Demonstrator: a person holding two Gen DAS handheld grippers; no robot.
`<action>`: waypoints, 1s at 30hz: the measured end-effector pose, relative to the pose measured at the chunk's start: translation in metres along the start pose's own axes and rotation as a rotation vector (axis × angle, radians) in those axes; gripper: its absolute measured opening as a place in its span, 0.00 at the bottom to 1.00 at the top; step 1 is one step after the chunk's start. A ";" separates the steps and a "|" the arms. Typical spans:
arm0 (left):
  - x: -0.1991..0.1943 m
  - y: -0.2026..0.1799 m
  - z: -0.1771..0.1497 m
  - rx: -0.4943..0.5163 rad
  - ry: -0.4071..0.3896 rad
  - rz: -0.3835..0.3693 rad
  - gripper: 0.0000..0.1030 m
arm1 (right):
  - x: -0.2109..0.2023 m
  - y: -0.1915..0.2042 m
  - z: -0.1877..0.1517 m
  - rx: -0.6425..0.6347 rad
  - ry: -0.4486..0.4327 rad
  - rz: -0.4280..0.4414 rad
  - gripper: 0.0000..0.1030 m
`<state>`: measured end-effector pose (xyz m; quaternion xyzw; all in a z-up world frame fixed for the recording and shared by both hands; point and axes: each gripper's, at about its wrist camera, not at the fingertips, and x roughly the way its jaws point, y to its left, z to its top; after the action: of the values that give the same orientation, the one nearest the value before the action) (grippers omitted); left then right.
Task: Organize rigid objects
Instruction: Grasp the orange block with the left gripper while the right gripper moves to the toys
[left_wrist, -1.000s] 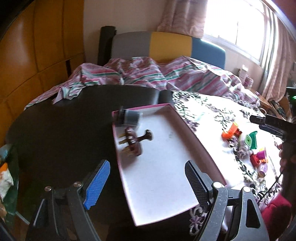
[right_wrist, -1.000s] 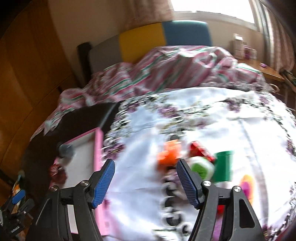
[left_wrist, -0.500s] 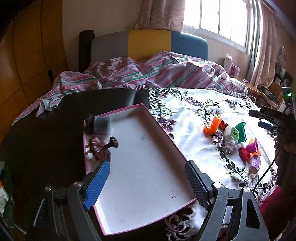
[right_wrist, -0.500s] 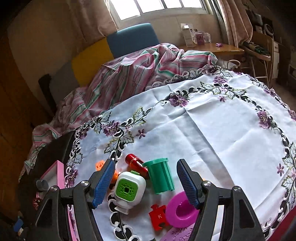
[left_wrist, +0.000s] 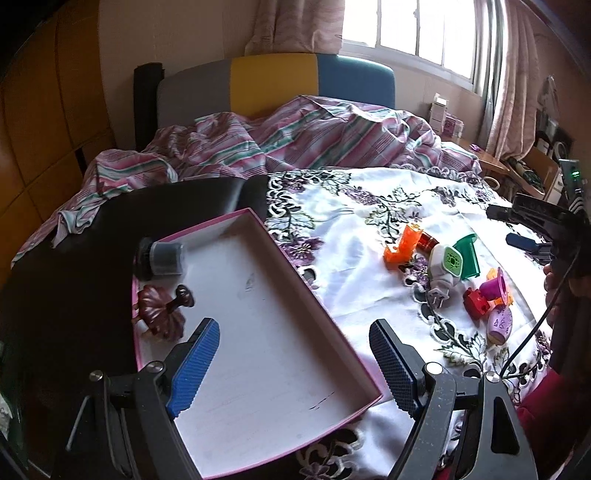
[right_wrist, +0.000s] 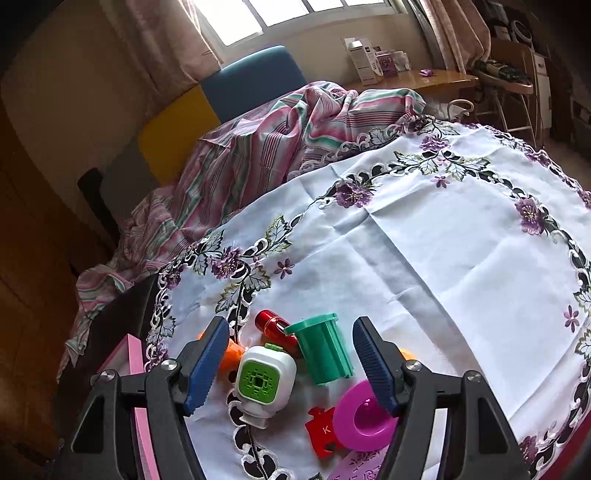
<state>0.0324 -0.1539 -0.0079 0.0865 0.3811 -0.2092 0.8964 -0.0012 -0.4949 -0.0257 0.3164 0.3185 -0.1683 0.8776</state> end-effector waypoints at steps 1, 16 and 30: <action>0.002 -0.002 0.001 0.002 0.002 -0.004 0.81 | 0.000 -0.001 0.000 0.005 0.001 0.003 0.69; 0.038 -0.049 0.030 0.045 0.043 -0.133 0.81 | 0.002 -0.011 0.001 0.058 0.016 0.011 0.69; 0.121 -0.113 0.082 0.110 0.087 -0.213 0.68 | 0.006 -0.017 0.003 0.095 0.036 0.034 0.69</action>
<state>0.1110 -0.3182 -0.0370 0.1035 0.4145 -0.3199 0.8457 -0.0043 -0.5099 -0.0354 0.3661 0.3203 -0.1623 0.8585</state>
